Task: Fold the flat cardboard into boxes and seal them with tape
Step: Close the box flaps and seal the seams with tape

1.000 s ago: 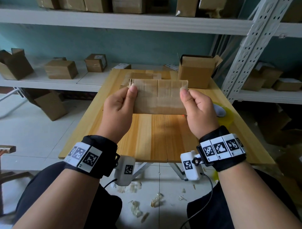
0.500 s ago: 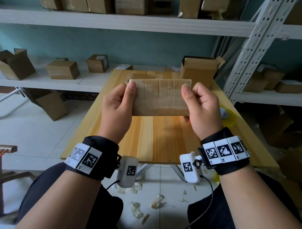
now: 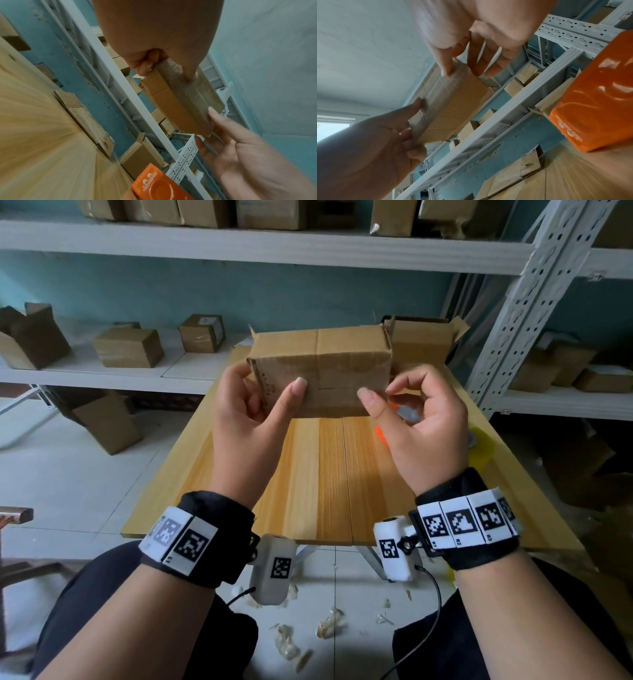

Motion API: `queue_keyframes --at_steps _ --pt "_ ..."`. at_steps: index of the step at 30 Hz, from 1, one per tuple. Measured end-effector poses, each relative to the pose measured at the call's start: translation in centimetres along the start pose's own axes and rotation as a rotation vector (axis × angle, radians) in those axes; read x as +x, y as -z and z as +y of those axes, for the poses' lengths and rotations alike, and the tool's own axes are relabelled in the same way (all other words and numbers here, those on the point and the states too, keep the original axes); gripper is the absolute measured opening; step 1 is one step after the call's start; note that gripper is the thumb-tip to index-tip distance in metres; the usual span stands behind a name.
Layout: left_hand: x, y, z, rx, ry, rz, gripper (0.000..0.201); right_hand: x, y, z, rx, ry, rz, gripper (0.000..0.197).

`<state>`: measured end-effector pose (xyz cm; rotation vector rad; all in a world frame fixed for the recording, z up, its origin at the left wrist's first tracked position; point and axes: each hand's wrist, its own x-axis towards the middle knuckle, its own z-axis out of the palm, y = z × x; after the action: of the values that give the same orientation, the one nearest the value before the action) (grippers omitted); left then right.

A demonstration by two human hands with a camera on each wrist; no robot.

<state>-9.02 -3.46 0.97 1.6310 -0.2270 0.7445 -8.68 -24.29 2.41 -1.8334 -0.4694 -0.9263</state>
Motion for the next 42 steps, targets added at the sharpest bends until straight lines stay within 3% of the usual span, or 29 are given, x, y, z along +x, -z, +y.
queue_keyframes --at_steps 6,11,18,24,27,33,37,42 --pt "0.1 -0.4 -0.9 0.063 0.086 0.037 0.083 -0.6 -0.4 -1.5 0.055 -0.030 -0.032 0.038" --pt "0.4 0.3 -1.0 -0.207 0.110 0.150 0.068 -1.1 -1.2 -1.6 0.073 -0.014 -0.045 0.050" --pt "0.2 1.0 -1.0 -0.169 0.061 0.165 0.024 -0.8 -1.0 -1.4 0.125 -0.119 -0.006 0.044" --pt "0.6 0.9 -1.6 -0.193 0.064 0.227 0.025 -0.9 -1.0 -0.7 0.041 -0.164 0.001 0.031" --pt "0.6 0.8 -1.6 -0.212 0.024 0.258 0.030 -1.1 -1.4 -0.1 0.038 -0.259 -0.022 0.022" --pt "-0.4 -0.4 -1.2 -0.040 -0.168 0.116 0.029 -1.1 -1.6 1.7 -0.202 -0.406 -0.107 0.050" --pt "-0.5 -0.9 -1.2 0.018 -0.105 0.127 0.026 -1.1 -1.5 2.2 -0.186 -0.439 -0.124 0.036" --pt "-0.4 -0.7 -0.3 -0.082 0.023 0.156 0.024 -0.8 -1.0 2.6 -0.096 -0.373 0.020 0.023"
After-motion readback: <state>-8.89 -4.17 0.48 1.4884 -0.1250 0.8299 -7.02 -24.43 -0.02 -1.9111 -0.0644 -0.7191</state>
